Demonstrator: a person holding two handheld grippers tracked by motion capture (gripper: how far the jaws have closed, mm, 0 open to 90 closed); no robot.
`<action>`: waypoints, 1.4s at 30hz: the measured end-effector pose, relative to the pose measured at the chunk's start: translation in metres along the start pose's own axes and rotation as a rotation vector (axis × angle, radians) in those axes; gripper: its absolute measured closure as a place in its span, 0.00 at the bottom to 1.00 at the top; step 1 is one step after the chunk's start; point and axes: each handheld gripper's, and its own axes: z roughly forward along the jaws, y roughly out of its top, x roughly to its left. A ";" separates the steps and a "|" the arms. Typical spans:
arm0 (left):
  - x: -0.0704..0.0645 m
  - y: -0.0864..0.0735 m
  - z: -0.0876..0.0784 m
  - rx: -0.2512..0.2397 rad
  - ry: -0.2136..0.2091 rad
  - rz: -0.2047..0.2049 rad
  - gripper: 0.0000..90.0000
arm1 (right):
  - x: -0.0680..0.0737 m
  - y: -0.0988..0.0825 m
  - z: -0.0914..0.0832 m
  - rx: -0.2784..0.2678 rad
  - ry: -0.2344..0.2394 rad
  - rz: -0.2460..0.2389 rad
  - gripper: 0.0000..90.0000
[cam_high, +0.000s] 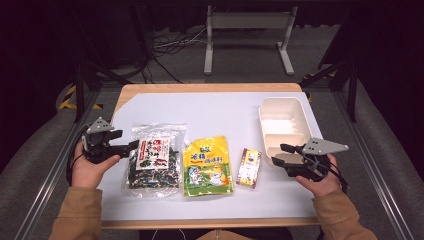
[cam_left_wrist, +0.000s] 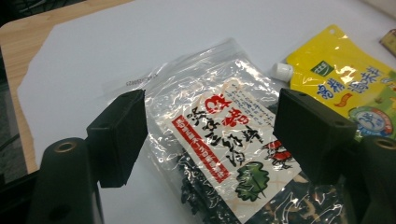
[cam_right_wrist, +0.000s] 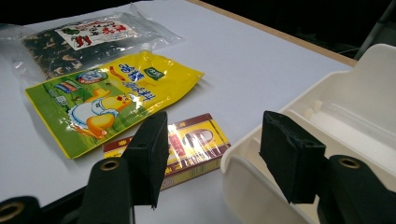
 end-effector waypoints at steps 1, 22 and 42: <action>0.000 0.000 0.000 0.000 0.000 0.000 0.30 | 0.000 0.000 0.000 0.000 0.000 0.000 0.47; 0.041 -0.007 0.040 0.036 0.015 -0.188 0.21 | 0.008 0.001 0.000 -0.007 0.009 -0.011 0.46; 0.060 -0.015 0.085 0.136 -0.039 -0.294 0.28 | 0.013 -0.008 -0.016 -0.008 -0.016 0.006 0.45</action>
